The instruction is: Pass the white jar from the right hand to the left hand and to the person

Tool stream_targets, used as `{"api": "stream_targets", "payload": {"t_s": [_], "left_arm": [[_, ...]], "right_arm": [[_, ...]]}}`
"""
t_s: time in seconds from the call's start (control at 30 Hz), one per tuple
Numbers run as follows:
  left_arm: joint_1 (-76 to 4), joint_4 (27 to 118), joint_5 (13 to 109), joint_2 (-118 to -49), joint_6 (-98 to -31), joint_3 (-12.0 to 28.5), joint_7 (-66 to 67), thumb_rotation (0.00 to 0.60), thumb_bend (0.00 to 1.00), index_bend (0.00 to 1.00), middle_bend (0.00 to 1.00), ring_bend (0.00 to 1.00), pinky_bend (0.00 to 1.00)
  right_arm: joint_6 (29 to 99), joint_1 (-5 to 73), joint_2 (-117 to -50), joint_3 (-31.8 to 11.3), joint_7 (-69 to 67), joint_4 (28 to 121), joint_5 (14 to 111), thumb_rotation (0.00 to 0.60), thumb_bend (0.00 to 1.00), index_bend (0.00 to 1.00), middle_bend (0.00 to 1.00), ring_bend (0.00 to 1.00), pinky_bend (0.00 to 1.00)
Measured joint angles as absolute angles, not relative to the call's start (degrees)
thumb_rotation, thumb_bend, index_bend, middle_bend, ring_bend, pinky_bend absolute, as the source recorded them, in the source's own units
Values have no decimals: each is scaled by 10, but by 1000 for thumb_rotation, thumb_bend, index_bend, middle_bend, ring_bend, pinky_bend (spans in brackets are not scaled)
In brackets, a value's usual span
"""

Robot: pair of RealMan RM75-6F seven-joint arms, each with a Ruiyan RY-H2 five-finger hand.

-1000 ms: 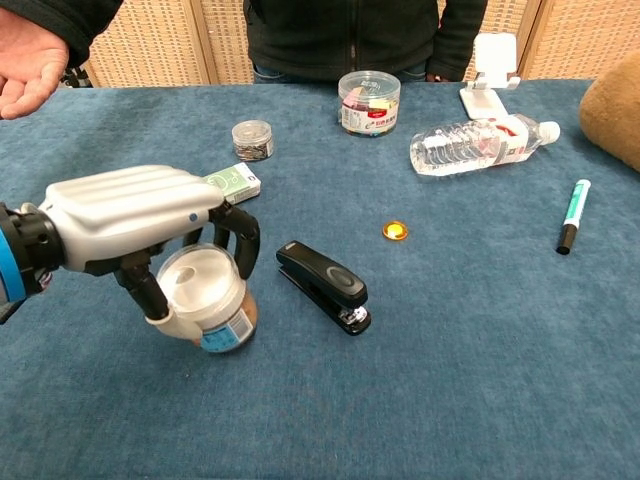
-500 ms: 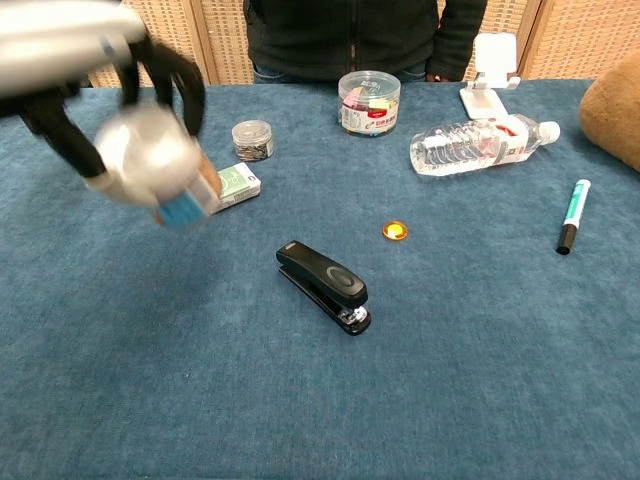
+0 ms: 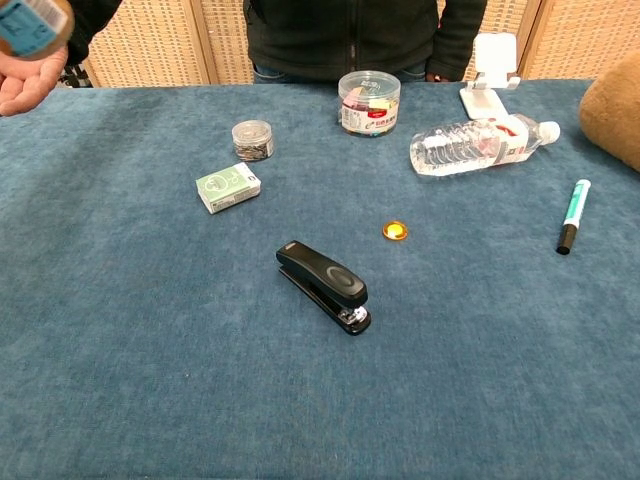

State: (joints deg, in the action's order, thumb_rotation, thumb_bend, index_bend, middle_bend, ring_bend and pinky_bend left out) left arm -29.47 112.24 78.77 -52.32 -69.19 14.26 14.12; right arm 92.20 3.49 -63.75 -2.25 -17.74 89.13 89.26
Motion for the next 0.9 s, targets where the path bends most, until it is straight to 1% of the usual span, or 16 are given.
{"api": "stream_targets", "payload": {"t_s": [0.33,0.4,0.43,0.47,0.5,0.53,0.57,0.6,0.63,0.7,0.83,0.9], "left_arm": [[-301,1004,747,-553,-656,137,74,600,183,625,559,428,533],[-303,993,738,-559,-651,136,76,600,161,616,516,412,533],[-304,990,734,-561,-650,135,80,600,137,558,424,348,511],[-305,987,728,-564,-648,135,86,600,103,444,275,230,442],[-306,985,722,-568,-646,135,91,600,74,341,174,146,376],[-308,982,717,-571,-645,134,96,600,36,179,62,48,251],[-310,978,712,-576,-641,134,99,600,17,99,18,11,174],[-311,977,707,-577,-638,133,99,600,1,26,0,0,90],[-311,977,703,-577,-636,133,99,600,0,0,0,0,36],[-311,980,697,-577,-635,135,93,600,0,0,0,0,3],[-300,991,709,-569,-658,142,52,600,0,0,0,0,0],[-287,1001,726,-557,-681,143,19,600,0,0,0,0,0]], "right_arm": [[913,35,-641,-27,-169,891,890,600,0,0,0,0,0],[911,35,-641,-28,-168,891,889,600,0,0,0,0,0],[910,35,-641,-28,-168,891,889,600,0,0,0,0,0],[909,35,-642,-29,-168,891,890,600,0,0,0,0,0],[909,35,-642,-29,-167,892,890,600,0,0,0,0,0],[909,35,-642,-29,-167,892,890,600,0,0,0,0,0],[908,35,-642,-29,-167,892,891,600,0,0,0,0,0],[908,35,-642,-29,-167,892,891,600,0,0,0,0,0],[908,34,-641,-30,-167,893,891,600,0,0,0,0,0],[908,34,-641,-30,-168,893,891,600,0,0,0,0,0],[905,35,-641,-30,-169,892,892,600,0,0,0,0,0],[904,35,-641,-30,-169,893,894,600,0,0,0,0,0]]}}
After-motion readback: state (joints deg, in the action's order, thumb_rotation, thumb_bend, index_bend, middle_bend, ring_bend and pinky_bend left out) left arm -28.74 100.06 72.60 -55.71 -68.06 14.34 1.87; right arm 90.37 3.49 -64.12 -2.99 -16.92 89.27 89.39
